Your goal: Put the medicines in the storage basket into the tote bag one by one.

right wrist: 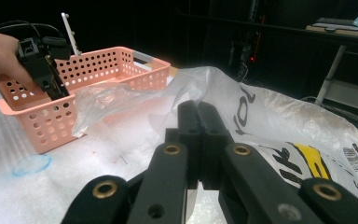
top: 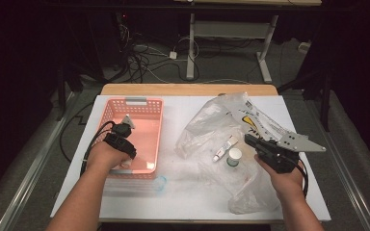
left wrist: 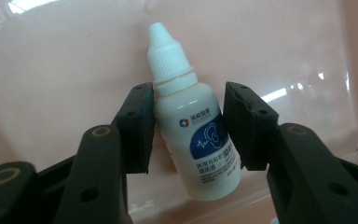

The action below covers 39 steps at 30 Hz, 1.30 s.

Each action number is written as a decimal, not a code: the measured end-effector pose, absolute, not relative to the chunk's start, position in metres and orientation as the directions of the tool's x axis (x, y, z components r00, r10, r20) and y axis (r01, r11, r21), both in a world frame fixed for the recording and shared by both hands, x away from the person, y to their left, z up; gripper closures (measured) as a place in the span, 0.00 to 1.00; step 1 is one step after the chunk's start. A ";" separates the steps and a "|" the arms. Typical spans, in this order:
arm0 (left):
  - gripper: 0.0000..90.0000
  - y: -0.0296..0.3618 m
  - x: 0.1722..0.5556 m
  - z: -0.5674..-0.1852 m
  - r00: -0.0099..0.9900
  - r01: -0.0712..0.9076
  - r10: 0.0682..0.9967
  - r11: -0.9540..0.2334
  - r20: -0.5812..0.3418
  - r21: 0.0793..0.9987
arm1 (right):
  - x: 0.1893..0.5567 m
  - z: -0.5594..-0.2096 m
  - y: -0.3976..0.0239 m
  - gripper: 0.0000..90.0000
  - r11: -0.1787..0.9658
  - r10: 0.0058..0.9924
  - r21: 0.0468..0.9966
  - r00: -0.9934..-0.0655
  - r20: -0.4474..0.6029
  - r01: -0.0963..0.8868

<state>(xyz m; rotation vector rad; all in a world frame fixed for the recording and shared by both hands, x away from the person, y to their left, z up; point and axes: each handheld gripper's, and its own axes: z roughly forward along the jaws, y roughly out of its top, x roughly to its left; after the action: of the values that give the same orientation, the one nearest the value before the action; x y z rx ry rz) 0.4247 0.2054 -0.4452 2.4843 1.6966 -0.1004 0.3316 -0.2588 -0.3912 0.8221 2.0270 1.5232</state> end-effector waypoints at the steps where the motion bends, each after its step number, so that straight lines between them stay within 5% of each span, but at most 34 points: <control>1: 0.60 0.205 0.425 -0.445 0.373 0.928 0.919 -0.367 -0.123 0.068 | 0.332 -0.391 -0.259 1.00 0.203 0.705 0.962 -0.709 -0.015 0.181; 22: 0.64 0.208 0.415 -0.433 0.446 0.884 0.883 -0.410 -0.145 0.224 | 0.332 -0.391 -0.259 1.00 0.205 0.706 0.962 -0.708 -0.018 0.180; 39: 0.64 0.210 0.380 -0.416 0.530 0.774 0.837 -0.412 -0.135 0.481 | 0.331 -0.390 -0.259 1.00 0.206 0.706 0.963 -0.708 -0.024 0.173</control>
<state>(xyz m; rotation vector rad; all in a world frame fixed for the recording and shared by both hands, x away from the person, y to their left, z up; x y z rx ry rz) 0.3797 0.2098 -0.4157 2.2796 1.3085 0.1722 0.3306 -0.2588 -0.3901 0.8140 2.0216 1.5203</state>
